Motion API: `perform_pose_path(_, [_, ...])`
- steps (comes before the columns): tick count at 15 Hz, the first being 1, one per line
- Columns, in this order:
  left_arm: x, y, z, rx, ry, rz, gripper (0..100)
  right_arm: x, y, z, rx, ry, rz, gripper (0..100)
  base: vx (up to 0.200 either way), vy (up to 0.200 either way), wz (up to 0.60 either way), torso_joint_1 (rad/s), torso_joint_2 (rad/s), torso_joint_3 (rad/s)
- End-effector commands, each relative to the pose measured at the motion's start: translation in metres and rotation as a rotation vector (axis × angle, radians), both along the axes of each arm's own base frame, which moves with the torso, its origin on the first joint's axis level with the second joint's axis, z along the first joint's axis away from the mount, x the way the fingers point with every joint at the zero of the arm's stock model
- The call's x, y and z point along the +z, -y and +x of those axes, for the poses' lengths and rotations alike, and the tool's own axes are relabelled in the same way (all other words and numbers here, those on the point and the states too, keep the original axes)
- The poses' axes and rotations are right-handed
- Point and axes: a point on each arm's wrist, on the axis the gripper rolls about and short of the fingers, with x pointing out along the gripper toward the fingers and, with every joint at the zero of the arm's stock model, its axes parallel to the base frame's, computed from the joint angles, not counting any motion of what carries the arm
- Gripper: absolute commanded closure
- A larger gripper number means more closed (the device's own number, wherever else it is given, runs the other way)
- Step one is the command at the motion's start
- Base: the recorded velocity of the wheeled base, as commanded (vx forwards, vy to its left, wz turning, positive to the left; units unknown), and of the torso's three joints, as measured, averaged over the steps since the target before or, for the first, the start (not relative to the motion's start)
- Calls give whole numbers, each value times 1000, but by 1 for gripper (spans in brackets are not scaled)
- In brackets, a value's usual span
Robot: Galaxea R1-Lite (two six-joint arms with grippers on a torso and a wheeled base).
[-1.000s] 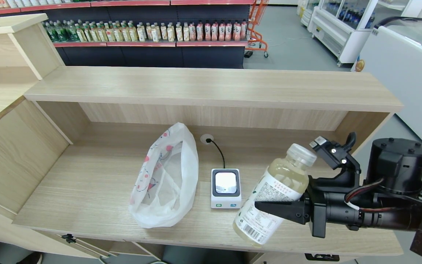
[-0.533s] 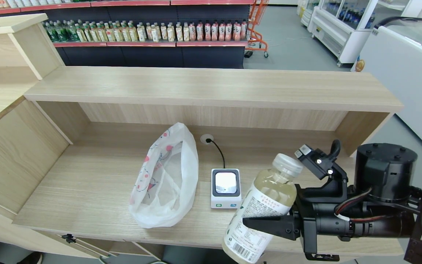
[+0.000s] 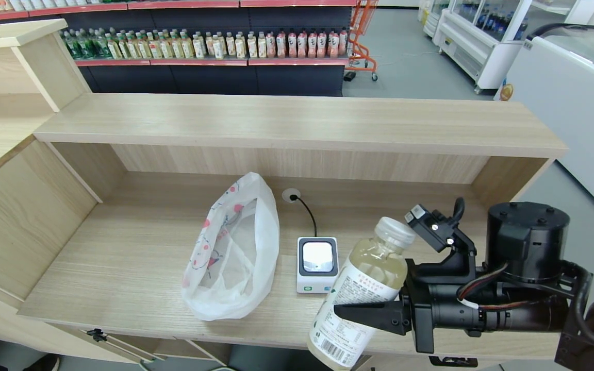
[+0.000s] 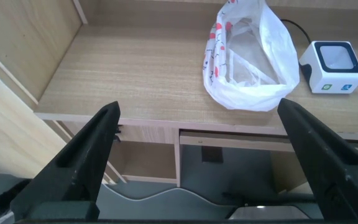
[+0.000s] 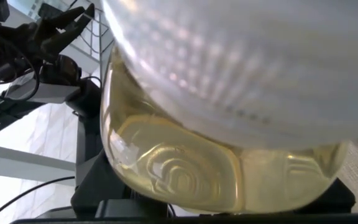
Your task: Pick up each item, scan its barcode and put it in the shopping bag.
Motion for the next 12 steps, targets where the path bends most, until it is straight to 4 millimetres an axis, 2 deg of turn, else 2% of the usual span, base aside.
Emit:
perform_pose_path(1, [0, 0, 0, 0, -1, 0, 0, 0, 0, 1, -2, 0, 0, 100, 0, 0, 0, 0, 0, 0])
perform_pose_path(10, [0, 0, 0, 2, 0, 0, 0, 5, -1, 3, -11, 16, 11, 100, 0, 0, 0, 0, 0, 0])
perform_pose_path(12, [0, 0, 0, 0, -1, 0, 0, 13, -5, 8, -7, 41, 33, 100, 0, 0, 0, 0, 0, 0])
